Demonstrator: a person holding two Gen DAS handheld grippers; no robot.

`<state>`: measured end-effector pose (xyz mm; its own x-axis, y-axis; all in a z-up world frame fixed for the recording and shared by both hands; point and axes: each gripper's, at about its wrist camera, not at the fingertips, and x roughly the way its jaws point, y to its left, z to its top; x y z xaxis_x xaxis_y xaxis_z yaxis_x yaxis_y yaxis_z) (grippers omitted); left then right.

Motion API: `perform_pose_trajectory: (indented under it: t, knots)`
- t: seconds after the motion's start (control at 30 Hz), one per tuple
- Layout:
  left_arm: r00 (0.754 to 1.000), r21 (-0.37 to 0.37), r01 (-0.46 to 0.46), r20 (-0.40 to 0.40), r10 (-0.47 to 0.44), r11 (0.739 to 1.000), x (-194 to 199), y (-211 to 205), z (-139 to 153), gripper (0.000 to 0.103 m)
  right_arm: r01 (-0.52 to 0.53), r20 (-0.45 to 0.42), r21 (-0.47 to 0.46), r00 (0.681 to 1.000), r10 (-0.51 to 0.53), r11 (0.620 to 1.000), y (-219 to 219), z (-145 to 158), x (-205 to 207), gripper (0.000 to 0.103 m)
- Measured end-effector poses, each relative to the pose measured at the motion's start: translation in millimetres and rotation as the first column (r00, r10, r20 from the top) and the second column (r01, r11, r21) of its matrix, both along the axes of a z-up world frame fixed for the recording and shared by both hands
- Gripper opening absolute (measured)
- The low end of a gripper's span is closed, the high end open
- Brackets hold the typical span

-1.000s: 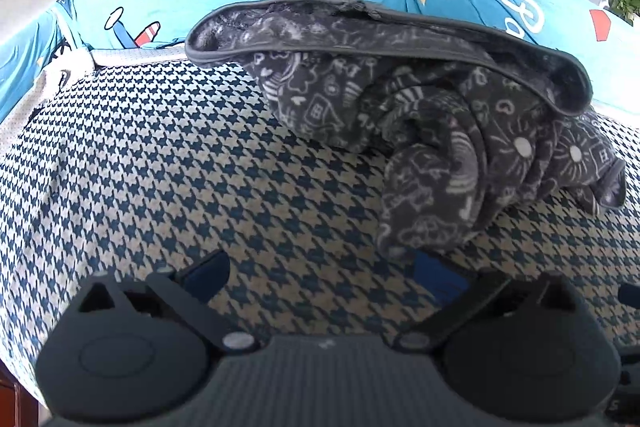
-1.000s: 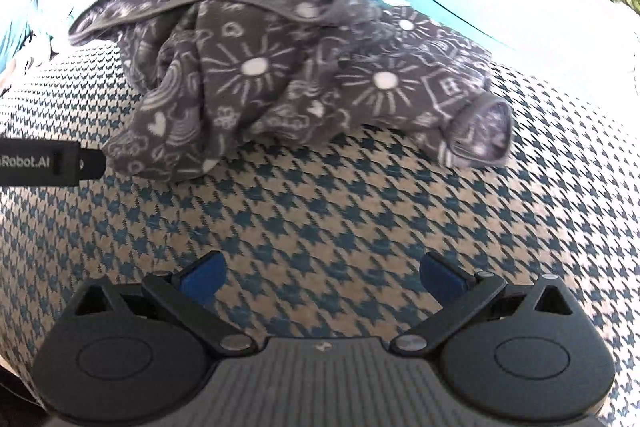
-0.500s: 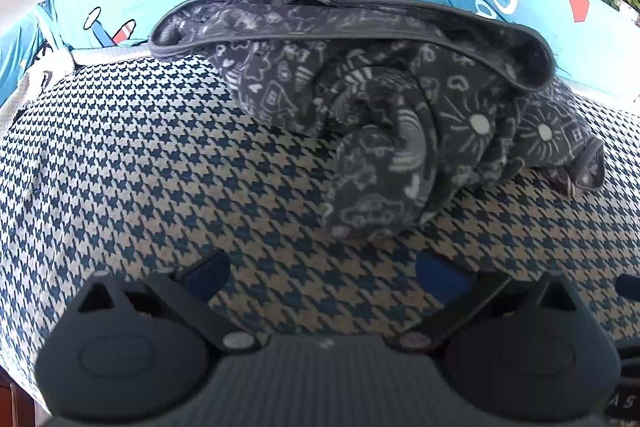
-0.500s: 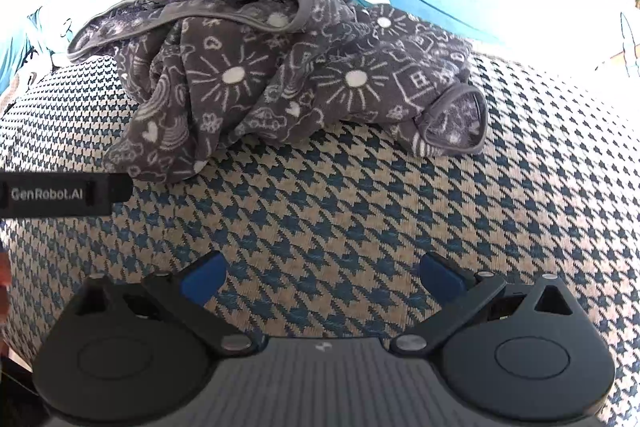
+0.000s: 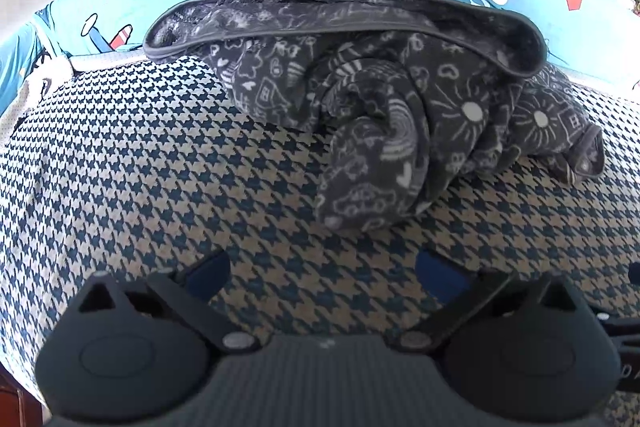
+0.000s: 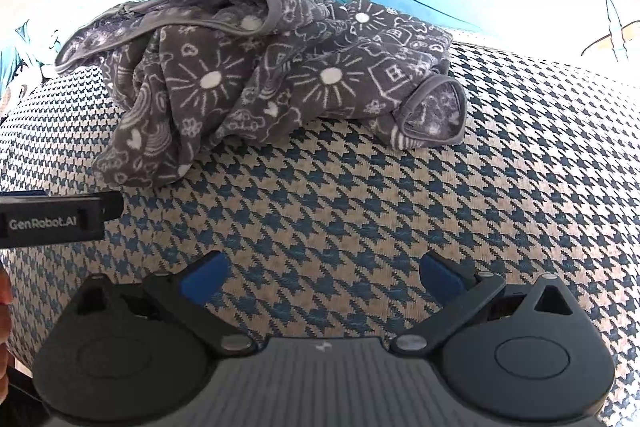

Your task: Fold clothes

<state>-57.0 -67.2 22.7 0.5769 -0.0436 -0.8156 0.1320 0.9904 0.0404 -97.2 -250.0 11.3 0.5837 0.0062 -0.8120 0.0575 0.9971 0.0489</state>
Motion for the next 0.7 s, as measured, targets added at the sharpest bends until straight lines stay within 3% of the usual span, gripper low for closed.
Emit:
perform_pose_trajectory:
  t: [0.7]
  knots:
    - [0.999, 0.027, 0.034, 0.002, -0.034, 0.999, -8.5, -0.5, -0.4, 0.103, 0.01, 0.019, 0.004, 1.0, -0.01, 1.0, 1.3, -0.9, 3.5, 0.103]
